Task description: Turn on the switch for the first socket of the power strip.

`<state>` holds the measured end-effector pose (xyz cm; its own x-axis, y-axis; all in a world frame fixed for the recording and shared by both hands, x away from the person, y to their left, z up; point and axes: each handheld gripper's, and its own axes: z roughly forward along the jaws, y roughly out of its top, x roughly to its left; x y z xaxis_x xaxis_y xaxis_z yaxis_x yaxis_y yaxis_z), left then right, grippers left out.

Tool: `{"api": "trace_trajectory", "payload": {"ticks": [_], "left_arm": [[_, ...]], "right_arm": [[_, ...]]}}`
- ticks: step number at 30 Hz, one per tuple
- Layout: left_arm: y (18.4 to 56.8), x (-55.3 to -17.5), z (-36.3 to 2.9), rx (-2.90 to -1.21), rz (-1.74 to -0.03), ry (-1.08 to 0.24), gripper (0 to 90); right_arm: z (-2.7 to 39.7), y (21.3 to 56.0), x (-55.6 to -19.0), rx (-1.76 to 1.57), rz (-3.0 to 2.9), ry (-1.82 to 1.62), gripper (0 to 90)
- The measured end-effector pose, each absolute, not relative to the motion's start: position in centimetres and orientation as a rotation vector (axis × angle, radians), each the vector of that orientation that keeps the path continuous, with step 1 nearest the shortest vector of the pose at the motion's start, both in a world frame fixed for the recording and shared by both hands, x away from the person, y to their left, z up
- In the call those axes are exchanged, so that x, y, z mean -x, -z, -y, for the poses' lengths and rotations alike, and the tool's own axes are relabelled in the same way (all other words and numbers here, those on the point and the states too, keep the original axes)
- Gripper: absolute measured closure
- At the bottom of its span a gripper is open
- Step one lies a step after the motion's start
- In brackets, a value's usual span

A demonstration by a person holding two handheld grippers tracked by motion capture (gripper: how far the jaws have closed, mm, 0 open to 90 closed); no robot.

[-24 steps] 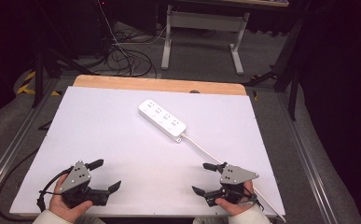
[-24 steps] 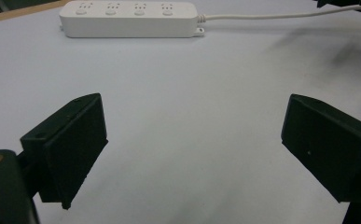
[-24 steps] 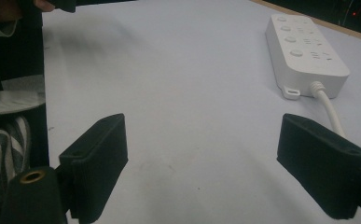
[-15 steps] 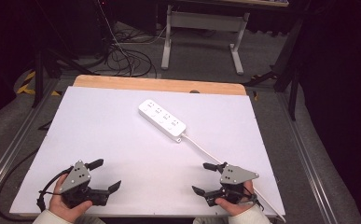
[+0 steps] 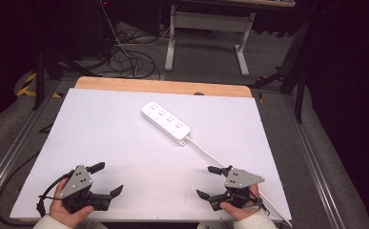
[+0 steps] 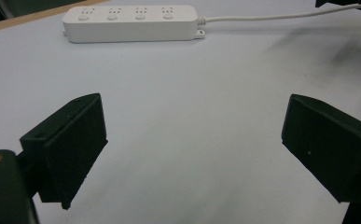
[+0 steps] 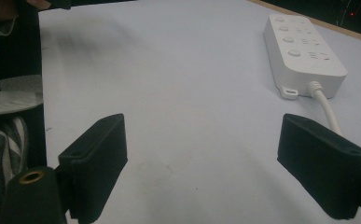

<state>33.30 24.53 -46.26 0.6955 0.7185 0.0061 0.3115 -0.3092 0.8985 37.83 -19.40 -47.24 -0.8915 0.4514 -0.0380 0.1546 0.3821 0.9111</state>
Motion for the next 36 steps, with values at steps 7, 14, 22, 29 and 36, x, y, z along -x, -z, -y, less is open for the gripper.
{"api": "trace_trajectory", "payload": {"ticks": [7, 14, 22, 29, 36], "left_arm": [[46.2, -33.3, -24.7, -1.885, -0.807, -0.486, 7.2], [46.1, -33.3, -24.7, -1.901, -0.807, -0.51, 7.2], [46.1, -33.2, -24.6, -1.901, -0.808, -0.515, 7.2], [46.1, -33.2, -24.7, -1.904, -0.799, -0.511, 5.6], [46.1, -33.2, -24.7, -1.905, -0.8, -0.515, 5.4]], "right_arm": [[19.3, 47.1, -37.8, -0.533, -2.368, -1.515, 16.5], [18.8, 46.7, -38.0, -0.52, -2.402, -1.474, 16.6], [18.5, 45.4, -38.3, -0.509, -2.41, -1.451, 16.9], [18.2, 44.0, -39.0, -0.516, -2.416, -1.451, 16.9], [18.1, 43.2, -39.4, -0.506, -2.415, -1.447, 16.9]]}}
